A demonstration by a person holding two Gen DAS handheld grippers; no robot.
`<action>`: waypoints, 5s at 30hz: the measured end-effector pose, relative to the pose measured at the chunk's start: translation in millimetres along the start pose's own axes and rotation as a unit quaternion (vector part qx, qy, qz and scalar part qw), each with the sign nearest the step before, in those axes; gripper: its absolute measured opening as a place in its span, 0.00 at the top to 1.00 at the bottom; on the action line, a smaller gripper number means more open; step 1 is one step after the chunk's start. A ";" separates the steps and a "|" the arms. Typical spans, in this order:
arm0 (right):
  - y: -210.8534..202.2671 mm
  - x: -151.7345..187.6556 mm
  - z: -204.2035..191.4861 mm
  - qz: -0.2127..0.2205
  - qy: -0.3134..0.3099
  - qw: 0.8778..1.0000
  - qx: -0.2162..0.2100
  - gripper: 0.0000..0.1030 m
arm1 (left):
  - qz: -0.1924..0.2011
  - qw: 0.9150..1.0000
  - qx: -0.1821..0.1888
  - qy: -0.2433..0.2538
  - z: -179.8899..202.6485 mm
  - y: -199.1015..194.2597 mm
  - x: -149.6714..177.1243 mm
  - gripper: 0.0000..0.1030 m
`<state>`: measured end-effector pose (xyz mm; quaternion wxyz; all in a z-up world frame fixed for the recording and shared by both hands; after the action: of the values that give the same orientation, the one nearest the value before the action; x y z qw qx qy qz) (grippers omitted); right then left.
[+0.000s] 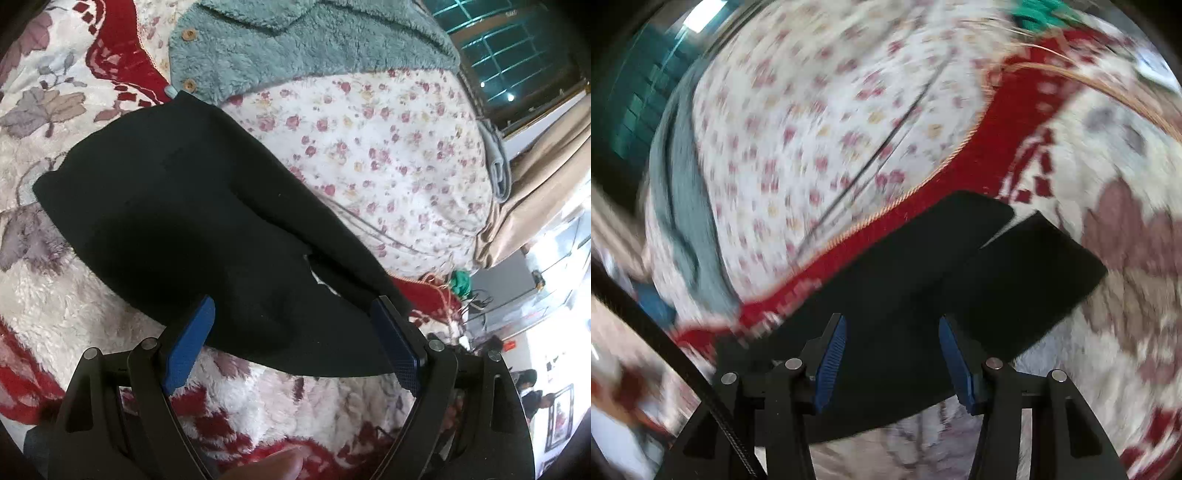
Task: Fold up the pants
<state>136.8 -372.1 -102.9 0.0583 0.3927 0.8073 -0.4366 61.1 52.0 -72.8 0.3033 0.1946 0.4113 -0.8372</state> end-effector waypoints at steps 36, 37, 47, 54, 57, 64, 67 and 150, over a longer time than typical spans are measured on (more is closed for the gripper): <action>-16.3 -40.5 49.6 -0.075 -0.001 0.996 0.046 0.59 | 0.034 0.997 -0.067 0.001 -23.1 -46.4 -13.8 0.16; -26.8 -40.6 66.1 -0.073 0.015 0.996 0.041 0.59 | 0.045 0.994 -0.097 0.011 -32.2 -63.6 -15.7 0.16; -17.7 -35.3 142.8 -0.072 0.207 0.976 0.001 0.58 | 0.011 0.982 -0.032 -0.187 -114.8 -76.8 18.0 0.16; 14.1 -56.8 137.3 -0.036 0.230 0.971 -0.044 0.58 | 0.010 0.976 -0.008 -0.216 -122.2 -70.1 12.0 0.16; 15.8 -54.9 137.9 -0.023 0.218 0.975 -0.047 0.58 | 0.018 0.970 0.020 -0.241 -128.4 -69.2 10.2 0.16; 20.2 -54.3 138.1 -0.026 0.204 0.978 -0.044 0.60 | -0.003 0.970 0.055 -0.237 -131.6 -48.9 -6.8 0.10; 20.8 -54.1 138.1 -0.026 0.203 0.978 -0.043 0.60 | 0.010 0.977 0.040 -0.210 -136.1 -42.5 -25.1 0.10; 69.6 -51.1 84.6 -0.084 0.137 0.986 0.051 0.92 | 0.116 0.978 -0.039 -0.171 -80.8 -44.6 -21.9 0.43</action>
<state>198.4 -443.8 -178.2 -0.1101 0.3822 0.8143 -0.4228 53.6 146.1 -82.1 0.4711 0.0830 0.3602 -0.8009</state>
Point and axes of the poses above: each gripper's, at about its wrist camera, not at the fingertips, and y roughly the way its jaws point, z to its right, x to its underside, the point moved 8 cm from there along y, roughly the way its jaws point, and after that the axes turned 14 degrees about y, right-handed, at the moved point
